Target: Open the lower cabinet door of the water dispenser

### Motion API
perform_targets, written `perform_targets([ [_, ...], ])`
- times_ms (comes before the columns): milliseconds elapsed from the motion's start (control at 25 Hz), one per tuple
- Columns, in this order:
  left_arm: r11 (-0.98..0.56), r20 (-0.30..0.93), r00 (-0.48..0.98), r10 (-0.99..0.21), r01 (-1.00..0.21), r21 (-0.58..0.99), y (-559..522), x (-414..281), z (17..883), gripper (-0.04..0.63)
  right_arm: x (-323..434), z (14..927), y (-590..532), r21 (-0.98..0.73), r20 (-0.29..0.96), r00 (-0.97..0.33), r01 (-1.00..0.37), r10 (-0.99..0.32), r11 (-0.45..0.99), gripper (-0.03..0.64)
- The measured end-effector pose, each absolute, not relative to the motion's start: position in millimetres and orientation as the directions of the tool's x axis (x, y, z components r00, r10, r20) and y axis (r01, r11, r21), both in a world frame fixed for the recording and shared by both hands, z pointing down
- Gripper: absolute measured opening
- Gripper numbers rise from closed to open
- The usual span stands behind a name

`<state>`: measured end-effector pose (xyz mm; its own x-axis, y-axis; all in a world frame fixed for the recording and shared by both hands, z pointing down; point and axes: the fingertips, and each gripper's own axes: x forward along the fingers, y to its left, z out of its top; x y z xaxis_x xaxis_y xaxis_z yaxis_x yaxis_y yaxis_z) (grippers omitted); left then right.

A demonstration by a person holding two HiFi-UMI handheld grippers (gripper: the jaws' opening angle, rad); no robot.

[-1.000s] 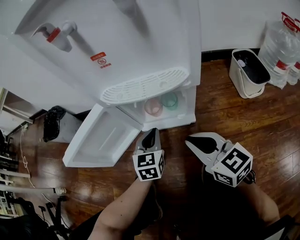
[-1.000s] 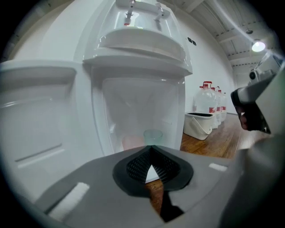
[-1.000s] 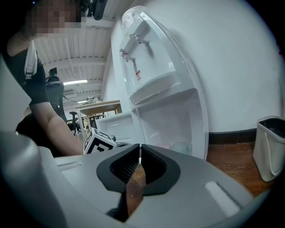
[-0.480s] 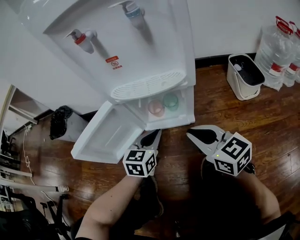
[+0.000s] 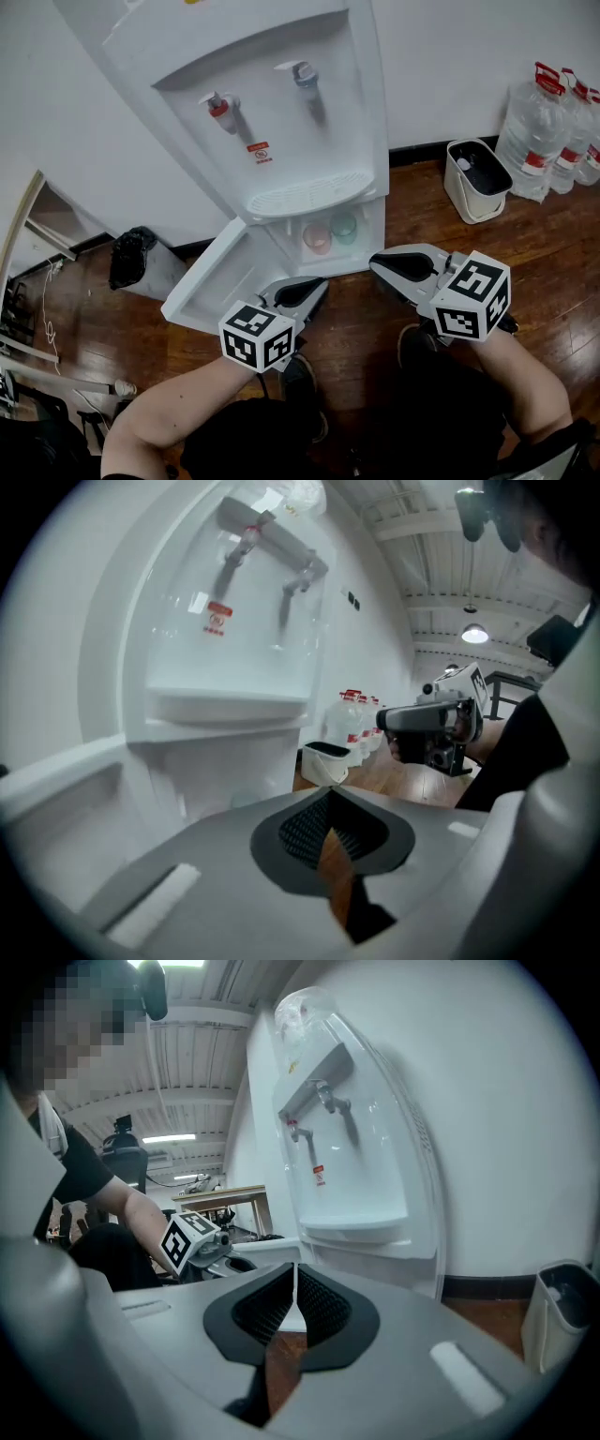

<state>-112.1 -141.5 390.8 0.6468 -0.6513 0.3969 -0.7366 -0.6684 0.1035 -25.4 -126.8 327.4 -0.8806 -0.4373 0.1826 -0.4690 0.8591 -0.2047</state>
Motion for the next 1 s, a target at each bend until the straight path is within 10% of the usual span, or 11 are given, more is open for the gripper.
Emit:
perform_targets([
  [1000,-0.621,0.069,0.621,-0.781,-0.784,0.015,-62,-123,124,0.179,-55,145,-63,-0.117,0.131,-0.911,-0.406,-0.392,0.906,0.002],
])
